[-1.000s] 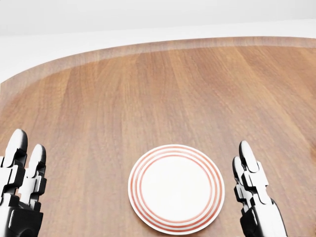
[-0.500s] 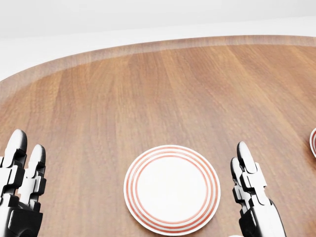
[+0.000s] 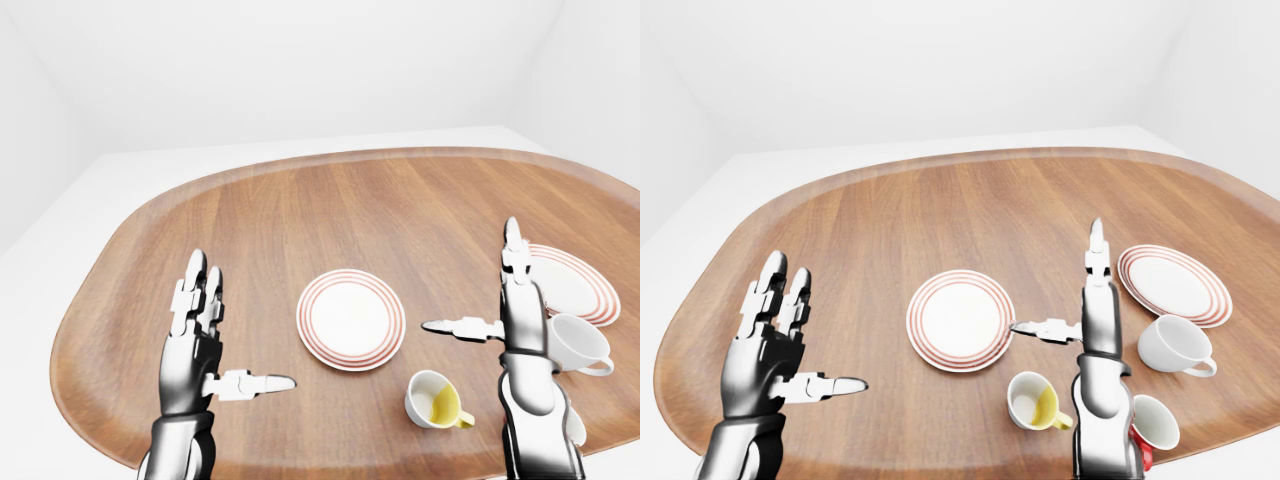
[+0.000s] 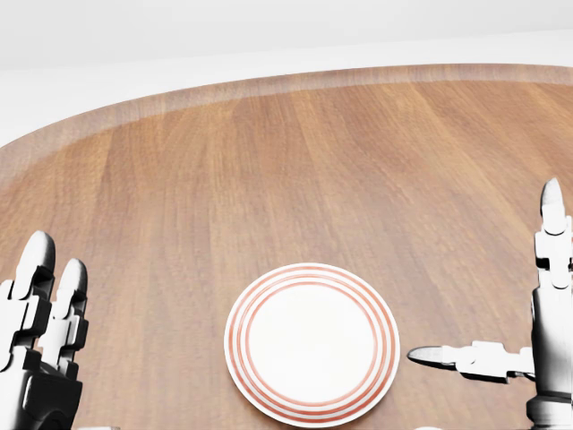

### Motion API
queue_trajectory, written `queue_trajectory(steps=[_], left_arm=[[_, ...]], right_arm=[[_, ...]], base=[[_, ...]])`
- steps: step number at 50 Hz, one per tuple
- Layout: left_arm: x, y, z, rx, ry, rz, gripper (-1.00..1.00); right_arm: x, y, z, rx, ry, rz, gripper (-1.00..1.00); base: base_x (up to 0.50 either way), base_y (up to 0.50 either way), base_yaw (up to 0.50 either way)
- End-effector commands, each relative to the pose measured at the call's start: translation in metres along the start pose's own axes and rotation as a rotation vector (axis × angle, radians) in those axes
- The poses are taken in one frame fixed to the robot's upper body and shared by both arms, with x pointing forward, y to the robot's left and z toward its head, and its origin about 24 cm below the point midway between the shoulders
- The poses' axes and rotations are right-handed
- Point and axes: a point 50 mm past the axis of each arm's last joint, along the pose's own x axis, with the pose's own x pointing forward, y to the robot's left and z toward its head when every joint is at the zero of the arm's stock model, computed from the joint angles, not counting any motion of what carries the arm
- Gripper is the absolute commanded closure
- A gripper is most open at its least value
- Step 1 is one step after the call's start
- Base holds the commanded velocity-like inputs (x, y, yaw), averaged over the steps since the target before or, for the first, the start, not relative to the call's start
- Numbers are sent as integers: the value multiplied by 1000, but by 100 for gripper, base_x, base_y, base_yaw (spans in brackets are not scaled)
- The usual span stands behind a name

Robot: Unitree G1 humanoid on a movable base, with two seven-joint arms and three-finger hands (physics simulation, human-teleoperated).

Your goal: Put the red mug on the left plate.

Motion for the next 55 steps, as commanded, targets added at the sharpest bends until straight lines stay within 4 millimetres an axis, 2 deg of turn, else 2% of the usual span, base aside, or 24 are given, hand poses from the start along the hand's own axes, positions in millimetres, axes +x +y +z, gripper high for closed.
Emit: queue_trajectory(steps=[1, 5, 6, 10, 15, 17, 22, 24, 28, 29, 32, 35, 40, 45, 50, 55], left_arm=[[2, 0, 0, 2, -5, 2, -100], [2, 0, 0, 3, -6, 4, -100], [2, 0, 1, 4, -8, 4, -100], [4, -1, 0, 7, -11, 0, -100], [4, -2, 1, 7, -16, 0, -100], [5, -2, 3, 9, -24, 0, -100], [5, -2, 3, 10, -24, 0, -100], [5, -2, 4, 9, -26, 1, -100], [5, -1, 4, 9, -28, 4, -100], [5, -1, 4, 7, -27, 6, -100], [5, -1, 4, 7, -27, 6, -100], [5, -1, 3, 10, -25, 6, -100], [5, 1, 2, 6, -23, 11, -100], [4, 0, 3, 8, -22, 11, -100], [5, 0, 3, 10, -23, 9, -100], [5, 0, 3, 10, -25, 9, -100]], right_arm=[[38, -41, 35, -304, -174, -135, -100], [41, -49, 27, -331, -138, -125, -100], [37, -55, 17, -357, -89, -147, -100], [29, -67, -4, -384, 8, -161, -100], [17, -77, -22, -401, 103, -161, -100], [10, -79, -36, -374, 168, -119, -100], [-1, -87, -51, -353, 250, -119, -100], [-11, -90, -62, -349, 308, -113, -100], [-12, -90, -62, -350, 314, -113, -100], [-28, -96, -76, -357, 397, -108, -100], [-29, -97, -78, -359, 407, -107, -100], [-36, -101, -90, -349, 466, -115, -100], [-39, -105, -96, -383, 503, -103, -100], [-52, -104, -116, -534, 621, -40, -100], [-56, -115, -119, -580, 662, -39, -100], [-52, -115, -119, -611, 662, -13, -100]], base=[[0, 0, 0], [0, 0, 0], [0, 0, 0], [0, 0, 0], [0, 0, 0], [0, 0, 0], [0, 0, 0], [0, 0, 0], [0, 0, 0], [0, 0, 0], [0, 0, 0], [0, 0, 0], [0, 0, 0], [0, 0, 0], [0, 0, 0], [0, 0, 0]])
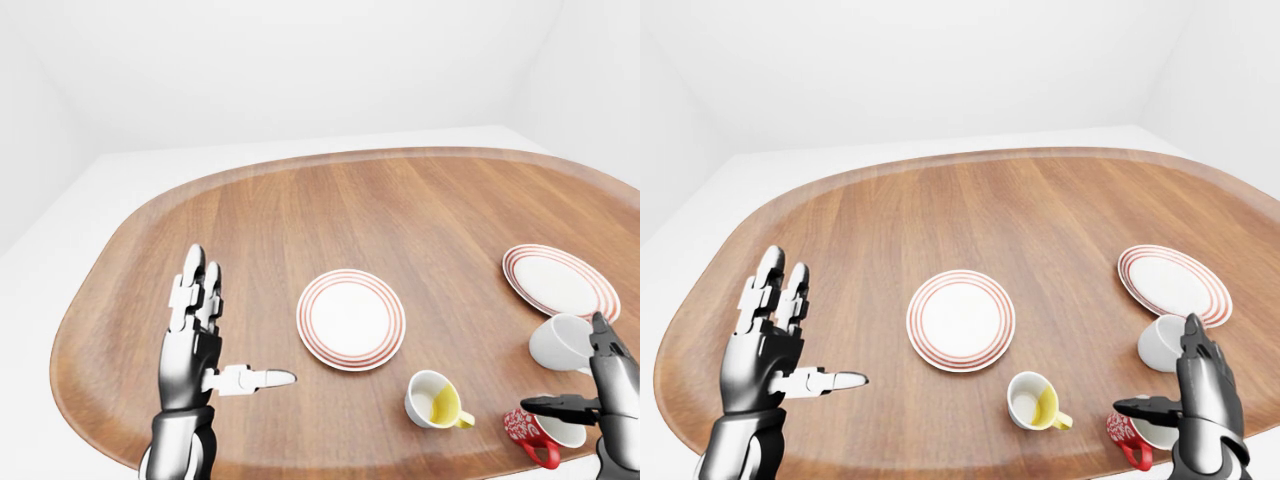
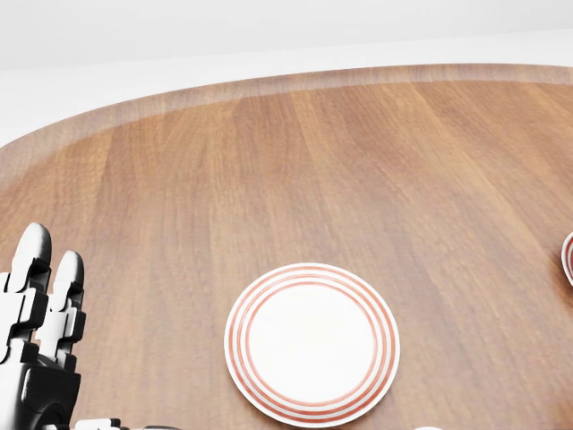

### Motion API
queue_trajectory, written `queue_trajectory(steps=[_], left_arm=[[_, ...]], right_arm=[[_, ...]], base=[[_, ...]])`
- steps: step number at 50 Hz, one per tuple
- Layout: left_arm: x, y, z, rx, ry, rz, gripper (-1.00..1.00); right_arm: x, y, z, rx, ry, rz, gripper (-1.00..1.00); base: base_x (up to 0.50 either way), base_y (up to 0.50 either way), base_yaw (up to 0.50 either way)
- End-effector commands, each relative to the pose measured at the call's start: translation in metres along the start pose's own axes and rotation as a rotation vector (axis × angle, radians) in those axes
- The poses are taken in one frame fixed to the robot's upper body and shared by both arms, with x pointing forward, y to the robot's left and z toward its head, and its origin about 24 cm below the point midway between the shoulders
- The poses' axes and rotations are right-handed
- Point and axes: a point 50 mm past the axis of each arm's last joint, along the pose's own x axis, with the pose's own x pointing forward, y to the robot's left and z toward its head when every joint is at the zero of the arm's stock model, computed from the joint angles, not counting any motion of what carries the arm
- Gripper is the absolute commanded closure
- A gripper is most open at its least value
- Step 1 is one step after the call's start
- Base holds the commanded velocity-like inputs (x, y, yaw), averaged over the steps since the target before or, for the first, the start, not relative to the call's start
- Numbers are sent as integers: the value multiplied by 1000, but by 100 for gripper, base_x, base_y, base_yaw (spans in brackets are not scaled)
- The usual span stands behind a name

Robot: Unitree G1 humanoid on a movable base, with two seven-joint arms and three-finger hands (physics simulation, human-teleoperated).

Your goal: Put the red mug on the left plate.

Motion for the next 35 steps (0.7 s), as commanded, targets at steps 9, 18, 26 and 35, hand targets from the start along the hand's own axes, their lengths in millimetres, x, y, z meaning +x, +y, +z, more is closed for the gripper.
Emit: queue_trajectory(steps=[9, 18, 26, 35], left_arm=[[0, -1, 1, 0, -3, -7, -100], [0, -1, 1, 1, -3, -7, -100], [0, -1, 1, 2, -2, -7, -100], [0, -1, 1, 2, -2, -7, -100]], right_arm=[[4, 6, -20, -134, 90, 71, -100], [10, 16, -26, -131, 110, 124, -100], [18, 25, -30, -114, 121, 176, -100], [20, 35, -36, -108, 143, 204, -100]], base=[[0, 0, 0], [0, 0, 0], [0, 0, 0], [0, 0, 0]])
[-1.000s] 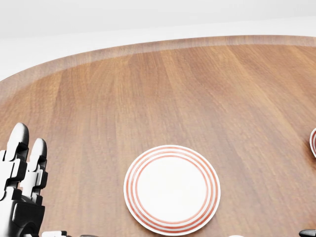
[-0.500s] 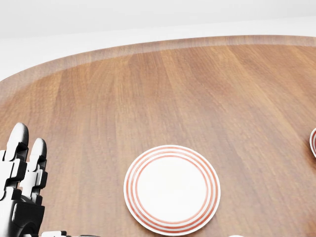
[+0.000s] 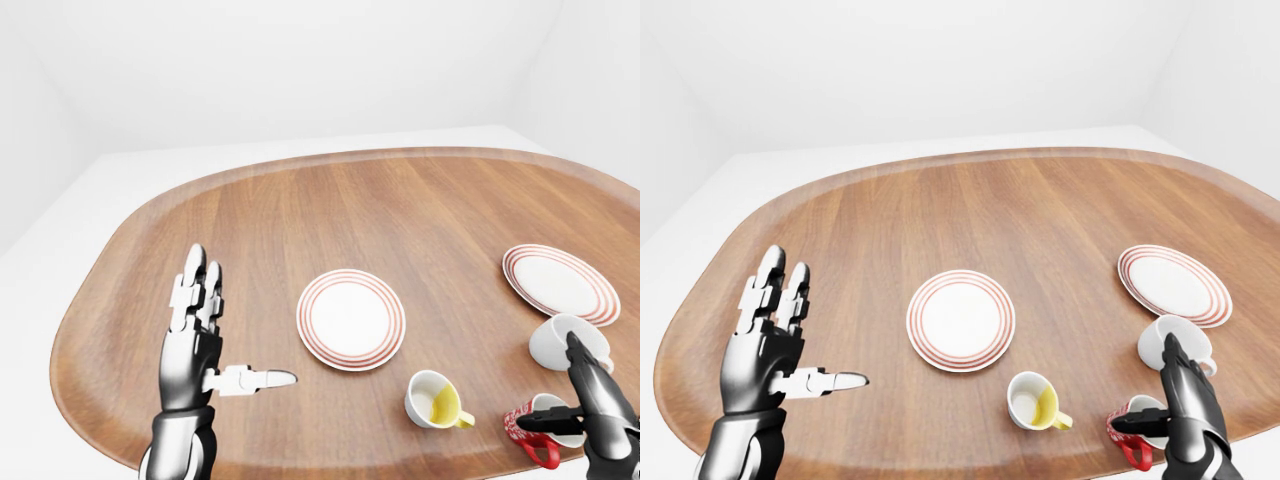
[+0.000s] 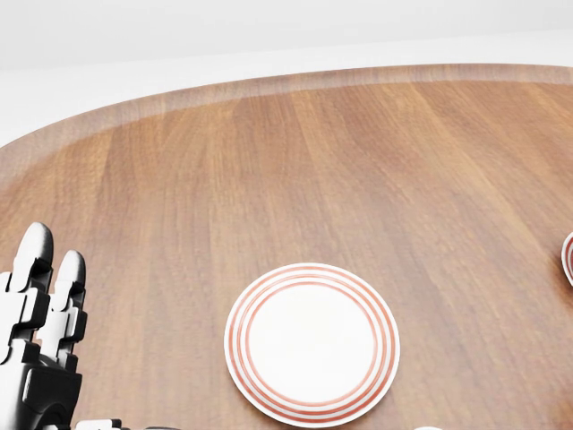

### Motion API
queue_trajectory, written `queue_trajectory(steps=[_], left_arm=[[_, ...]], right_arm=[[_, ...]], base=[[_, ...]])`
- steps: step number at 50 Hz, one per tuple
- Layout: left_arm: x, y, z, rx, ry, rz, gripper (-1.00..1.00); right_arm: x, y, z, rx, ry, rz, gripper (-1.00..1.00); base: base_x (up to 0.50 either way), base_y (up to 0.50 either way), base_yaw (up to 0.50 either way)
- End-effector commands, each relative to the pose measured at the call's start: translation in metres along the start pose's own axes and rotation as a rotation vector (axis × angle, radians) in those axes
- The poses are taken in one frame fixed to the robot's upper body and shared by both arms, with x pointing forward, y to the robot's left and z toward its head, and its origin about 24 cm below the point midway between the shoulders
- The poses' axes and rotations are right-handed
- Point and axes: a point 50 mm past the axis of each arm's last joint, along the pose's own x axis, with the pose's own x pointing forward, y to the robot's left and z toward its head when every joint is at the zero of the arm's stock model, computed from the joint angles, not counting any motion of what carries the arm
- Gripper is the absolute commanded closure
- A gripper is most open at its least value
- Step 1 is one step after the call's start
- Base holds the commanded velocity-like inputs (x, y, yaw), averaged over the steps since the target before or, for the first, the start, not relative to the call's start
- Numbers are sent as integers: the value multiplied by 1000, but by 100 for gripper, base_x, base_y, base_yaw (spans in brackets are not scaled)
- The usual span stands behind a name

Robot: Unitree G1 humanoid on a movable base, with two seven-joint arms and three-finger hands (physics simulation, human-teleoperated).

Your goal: Put the red mug on the left plate.

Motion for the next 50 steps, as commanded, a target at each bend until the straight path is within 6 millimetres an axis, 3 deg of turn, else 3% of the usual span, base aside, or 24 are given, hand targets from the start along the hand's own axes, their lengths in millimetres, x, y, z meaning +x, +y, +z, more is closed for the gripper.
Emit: queue_trajectory(steps=[1, 10, 11, 13, 14, 34, 41, 45, 49, 50], left_arm=[[0, 0, 0, 1, 1, 0, -100], [0, 1, 0, 0, 0, 3, -100], [0, 1, 0, 0, 1, 3, -100], [0, 1, 0, 0, 1, 3, -100], [-1, 1, 0, 0, 0, 3, -100], [-2, 2, -1, -1, 9, 9, -100], [-1, 1, -1, 0, 9, 8, -100], [-2, 2, -1, -1, 9, 10, -100], [-1, 1, -2, 1, 9, 7, -100], [0, 1, -2, 0, 8, 7, -100]], right_arm=[[5, 14, -5, -9, 22, 60, -100], [7, 33, -11, -40, 49, 98, -100], [8, 34, -12, -45, 54, 99, -9], [8, 34, -12, -45, 54, 99, -9], [9, 35, -12, -58, 55, 93, 100], [10, 38, -12, -55, 54, 94, 100], [8, 30, -6, -45, 27, 55, 100], [4, 7, 19, -46, -71, -40, 100], [-4, -23, 64, -92, -228, -139, 100], [-5, -35, 83, -125, -289, -179, 100]], base=[[0, 0, 0], [0, 0, 0], [0, 0, 0], [0, 0, 0], [0, 0, 0], [0, 0, 0], [0, 0, 0], [0, 0, 0], [0, 0, 0], [0, 0, 0]])
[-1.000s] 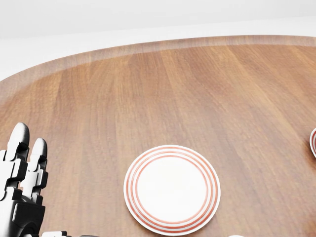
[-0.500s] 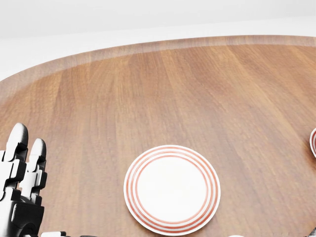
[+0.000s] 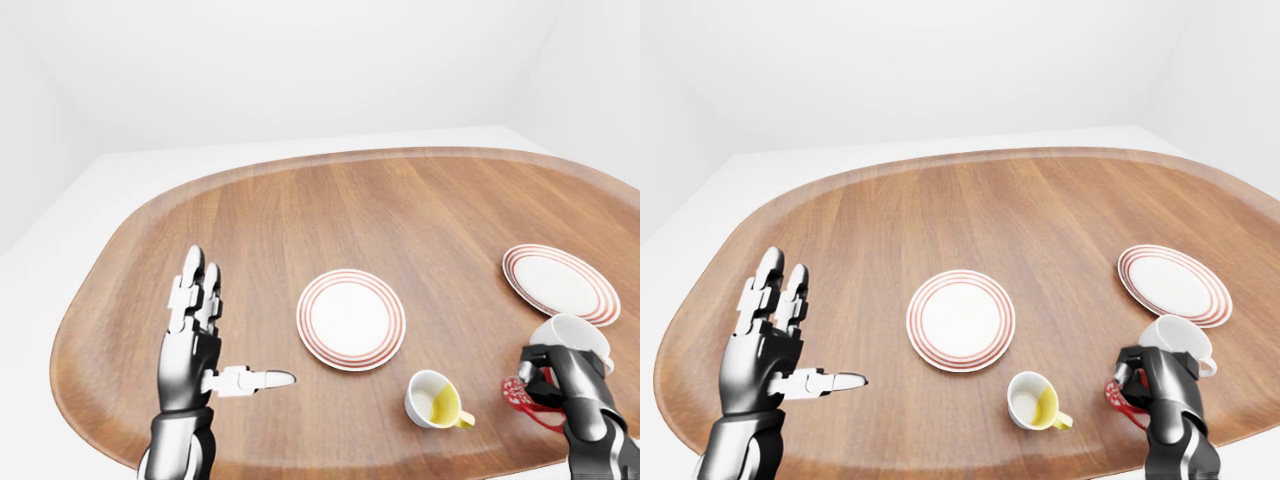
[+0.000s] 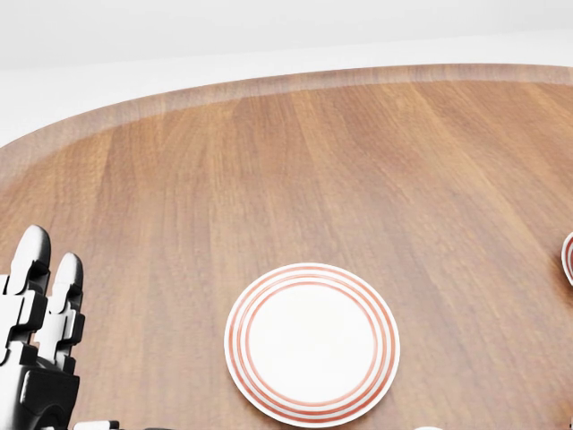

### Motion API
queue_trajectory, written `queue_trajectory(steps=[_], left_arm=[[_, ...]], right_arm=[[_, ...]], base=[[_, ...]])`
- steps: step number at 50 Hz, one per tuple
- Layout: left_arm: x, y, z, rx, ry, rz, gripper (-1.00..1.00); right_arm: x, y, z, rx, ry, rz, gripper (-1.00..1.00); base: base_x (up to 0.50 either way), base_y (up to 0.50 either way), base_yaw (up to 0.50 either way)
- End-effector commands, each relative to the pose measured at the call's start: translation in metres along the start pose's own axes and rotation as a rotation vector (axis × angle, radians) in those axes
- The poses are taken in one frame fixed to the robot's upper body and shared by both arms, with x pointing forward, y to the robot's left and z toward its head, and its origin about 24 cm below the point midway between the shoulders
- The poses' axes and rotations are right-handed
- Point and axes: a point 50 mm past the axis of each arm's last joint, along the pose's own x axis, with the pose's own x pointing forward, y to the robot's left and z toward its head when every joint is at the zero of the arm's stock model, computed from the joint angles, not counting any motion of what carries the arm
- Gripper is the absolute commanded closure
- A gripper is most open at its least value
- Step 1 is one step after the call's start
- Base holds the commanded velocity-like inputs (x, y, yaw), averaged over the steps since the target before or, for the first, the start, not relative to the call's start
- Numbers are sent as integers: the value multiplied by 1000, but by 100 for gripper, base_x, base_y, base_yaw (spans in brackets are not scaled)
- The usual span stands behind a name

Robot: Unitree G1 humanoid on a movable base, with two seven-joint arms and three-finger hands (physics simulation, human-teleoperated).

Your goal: Put the red mug on the left plate.

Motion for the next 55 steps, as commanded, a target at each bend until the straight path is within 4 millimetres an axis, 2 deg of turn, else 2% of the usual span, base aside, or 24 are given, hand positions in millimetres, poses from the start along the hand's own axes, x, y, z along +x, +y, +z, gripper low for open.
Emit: queue_trajectory(steps=[1, 5, 9, 15, 16, 21, 24, 27, 29, 35, 37, 38, 39, 43, 44, 45, 46, 49, 50, 54, 55], left_arm=[[1, -1, -1, 1, -1, -2, -100], [1, 0, 0, 0, -2, -2, -100], [2, -1, -1, 2, -3, -2, -100], [3, 0, 0, 0, -6, 0, -100], [3, 1, 0, 0, -6, 0, -100], [2, 0, 0, 2, -7, -1, -100], [2, 1, 1, 0, -7, 2, -100], [1, 2, 1, -1, -8, 4, -100], [1, 2, 1, -1, -6, 5, -100], [0, 3, 0, -2, -4, 8, -100], [0, 3, 1, -2, -4, 8, -100], [0, 3, 0, -2, -3, 9, -100], [0, 3, 0, -2, -3, 9, -100], [1, 4, -1, -4, 0, 10, -100], [1, 4, -1, -4, 0, 10, -100], [1, 4, -1, -3, 0, 10, -100], [1, 3, -2, -2, 1, 8, -100], [1, 4, -2, -3, 2, 8, -100], [1, 6, -2, -7, 3, 14, -100], [0, 7, -2, -8, 4, 17, -100], [0, 8, -3, -10, 9, 19, -100]], right_arm=[[-8, -52, 75, -154, -243, -205, 100], [-6, -74, 120, -265, -361, -284, 100], [-2, -85, 160, -317, -458, -323, 100], [10, -90, 203, -314, -552, -368, 100], [10, -90, 204, -313, -556, -369, 100], [13, -92, 243, -230, -661, -407, 100], [15, -91, 266, -47, -752, -261, 100], [20, -88, 281, -28, -762, -284, 100], [21, -76, 293, 21, -797, -171, 100], [28, -45, 317, 6, -784, -93, 100], [29, -41, 320, 2, -779, -82, 100], [31, -28, 330, -16, -769, -46, 100], [32, -28, 331, -15, -763, -44, 100], [41, -2, 343, -8, -685, 18, 100], [42, -2, 343, -6, -680, 19, 100], [43, 12, 346, -5, -645, 54, 100], [42, 26, 348, -23, -612, 83, 100], [39, 39, 350, -52, -595, 104, 100], [33, 50, 354, -99, -604, 113, 100], [29, 58, 356, -133, -613, 125, 100], [21, 75, 357, -232, -643, 117, 100]], base=[[0, 0, 0], [0, 0, 0], [0, 0, 0], [0, 0, 0], [0, 0, 0], [0, 0, 0], [0, 0, 0], [0, 0, 0], [0, 0, 0], [0, 0, 0], [0, 0, 0], [0, 0, 0], [0, 0, 0], [0, 0, 0], [0, 0, 0], [0, 0, 0], [0, 0, 0], [0, 0, 0], [0, 0, 0], [0, 0, 0], [0, 0, 0]])
